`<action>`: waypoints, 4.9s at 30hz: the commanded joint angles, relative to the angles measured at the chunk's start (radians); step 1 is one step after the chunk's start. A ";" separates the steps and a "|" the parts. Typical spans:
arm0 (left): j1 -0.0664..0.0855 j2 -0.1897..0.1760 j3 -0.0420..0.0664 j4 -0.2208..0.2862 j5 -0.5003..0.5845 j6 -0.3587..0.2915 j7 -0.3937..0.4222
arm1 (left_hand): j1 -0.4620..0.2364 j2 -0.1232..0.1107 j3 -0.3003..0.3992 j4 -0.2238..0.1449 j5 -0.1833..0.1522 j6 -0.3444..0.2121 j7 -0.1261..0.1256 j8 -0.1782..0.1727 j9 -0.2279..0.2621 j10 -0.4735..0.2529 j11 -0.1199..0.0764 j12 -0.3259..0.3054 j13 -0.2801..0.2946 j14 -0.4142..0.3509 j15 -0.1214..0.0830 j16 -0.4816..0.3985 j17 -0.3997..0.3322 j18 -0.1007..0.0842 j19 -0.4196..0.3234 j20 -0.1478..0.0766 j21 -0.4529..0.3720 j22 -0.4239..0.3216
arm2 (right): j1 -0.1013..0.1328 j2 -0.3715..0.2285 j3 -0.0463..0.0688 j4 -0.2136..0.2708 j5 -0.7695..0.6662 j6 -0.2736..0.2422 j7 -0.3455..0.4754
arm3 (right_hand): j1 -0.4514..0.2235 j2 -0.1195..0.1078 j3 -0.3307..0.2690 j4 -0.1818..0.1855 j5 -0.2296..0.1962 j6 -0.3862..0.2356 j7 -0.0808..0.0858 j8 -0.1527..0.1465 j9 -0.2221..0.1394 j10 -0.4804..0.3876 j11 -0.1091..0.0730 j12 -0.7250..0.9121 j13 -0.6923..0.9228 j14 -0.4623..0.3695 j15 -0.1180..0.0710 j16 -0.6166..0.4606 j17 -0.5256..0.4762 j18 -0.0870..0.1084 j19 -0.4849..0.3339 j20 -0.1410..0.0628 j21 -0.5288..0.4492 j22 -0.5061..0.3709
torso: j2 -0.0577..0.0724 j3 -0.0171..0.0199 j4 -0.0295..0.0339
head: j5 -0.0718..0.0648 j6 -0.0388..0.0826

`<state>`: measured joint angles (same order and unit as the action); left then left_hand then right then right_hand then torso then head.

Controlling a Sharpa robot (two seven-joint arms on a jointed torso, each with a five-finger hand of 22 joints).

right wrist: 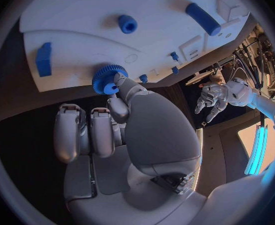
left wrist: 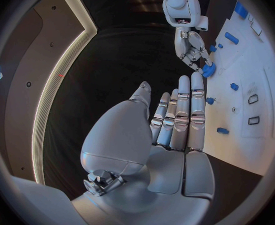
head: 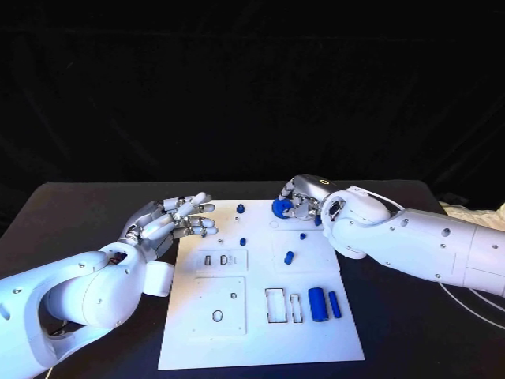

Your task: Assemble the parts on the task board

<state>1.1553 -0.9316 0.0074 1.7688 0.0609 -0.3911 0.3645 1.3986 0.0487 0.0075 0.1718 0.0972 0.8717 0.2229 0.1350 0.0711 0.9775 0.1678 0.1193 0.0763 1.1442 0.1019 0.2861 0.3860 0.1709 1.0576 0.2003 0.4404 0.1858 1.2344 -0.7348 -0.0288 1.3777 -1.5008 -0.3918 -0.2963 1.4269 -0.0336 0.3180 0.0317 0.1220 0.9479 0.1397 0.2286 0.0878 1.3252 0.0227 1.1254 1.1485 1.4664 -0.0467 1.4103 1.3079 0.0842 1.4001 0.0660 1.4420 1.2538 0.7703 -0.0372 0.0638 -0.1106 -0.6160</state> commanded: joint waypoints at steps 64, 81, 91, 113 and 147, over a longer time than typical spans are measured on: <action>0.001 0.012 0.001 -0.003 0.002 0.024 0.004 | 0.011 0.009 0.004 -0.011 0.006 -0.003 0.009 -0.006 0.000 -0.004 0.003 -0.004 -0.001 -0.008 -0.001 -0.004 0.006 0.010 -0.008 -0.001 0.006 0.002 | -0.011 0.232 -0.005 -0.077 -0.055 0.089 -0.019 | -0.158 -0.096 -0.024 0.055 0.030 -0.104 0.027 -0.121 0.017 -0.129 0.052 -0.234 -0.176 0.049 0.041 -0.042 0.002 -0.005 -0.038 0.034 -0.029 -0.061 | 0.001 -0.0006 -0.0018 | 0.015 -0.012; 0.001 0.007 0.001 -0.014 0.002 0.024 0.006 | 0.014 0.011 0.006 -0.015 0.006 -0.003 0.009 -0.006 0.000 -0.003 0.003 -0.005 -0.001 -0.009 -0.002 -0.004 0.010 0.010 -0.009 -0.001 0.008 0.003 | -0.011 0.064 0.002 0.062 0.106 -0.087 0.133 | -0.151 -0.081 -0.044 0.073 0.078 -0.050 0.016 -0.111 0.026 -0.097 0.042 -0.183 -0.138 0.051 0.034 -0.040 0.007 -0.008 -0.027 0.030 -0.022 -0.047 | -0.002 0.0011 -0.0114 | 0.018 -0.008; 0.001 0.008 0.000 -0.024 0.002 0.029 0.011 | 0.014 0.011 0.006 -0.015 0.006 -0.003 0.009 -0.006 0.000 -0.003 0.003 -0.005 -0.001 -0.009 -0.002 -0.004 0.010 0.010 -0.009 -0.001 0.008 0.003 | 0.001 -0.109 0.009 0.113 0.373 0.049 0.275 | -0.123 -0.076 -0.041 0.057 0.077 -0.056 0.018 -0.121 0.023 -0.102 0.043 -0.184 -0.139 0.052 0.034 -0.036 0.013 -0.008 -0.028 0.029 -0.022 -0.047 | -0.013 0.0072 -0.0350 | 0.030 -0.001; -0.004 0.016 -0.003 -0.037 0.004 0.033 0.012 | 0.015 0.011 0.007 -0.017 0.006 -0.003 0.008 -0.007 0.000 -0.002 0.002 -0.005 -0.001 -0.010 -0.002 -0.004 0.011 0.010 -0.009 -0.001 0.008 0.003 | -0.024 -0.185 0.000 -0.011 0.343 0.077 0.349 | -0.107 -0.086 -0.049 0.043 0.074 -0.053 0.019 -0.127 0.022 -0.107 0.044 -0.189 -0.143 0.053 0.035 -0.032 0.020 -0.010 -0.025 0.030 -0.020 -0.040 | -0.020 0.0148 -0.0442 | 0.027 -0.004; -0.005 0.017 -0.003 -0.039 0.004 0.033 0.011 | 0.015 0.011 0.007 -0.017 0.006 -0.003 0.008 -0.007 0.000 -0.002 0.002 -0.005 -0.001 -0.010 -0.002 -0.004 0.011 0.010 -0.009 -0.001 0.008 0.003 | -0.060 -0.133 0.000 -0.091 0.311 0.092 0.350 | -0.078 -0.062 -0.037 0.028 0.070 -0.024 0.016 -0.121 0.026 -0.094 0.040 -0.174 -0.132 0.053 0.033 -0.033 0.022 -0.010 -0.023 0.028 -0.018 -0.037 | -0.020 0.0152 -0.0459 | 0.034 -0.016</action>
<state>1.1503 -0.9171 0.0037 1.7286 0.0624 -0.3777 0.3656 1.4077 0.0577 0.0130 0.1608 0.0972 0.8717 0.2229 0.1350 0.0711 0.9775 0.1678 0.1193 0.0764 1.1406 0.0983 0.2861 0.3962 0.1708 1.0576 0.2003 0.4452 0.1875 1.1757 -0.8701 -0.0292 1.2881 -1.1726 -0.3147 0.0483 1.3419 -0.0935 0.2832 0.0657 0.1973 0.9172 0.1582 0.1069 0.1129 1.2268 0.0672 0.9446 1.0161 1.4648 -0.0125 1.3756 1.3080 0.0843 1.3702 0.0964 1.4200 1.2161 0.7502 -0.0217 0.0184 -0.0778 -0.6309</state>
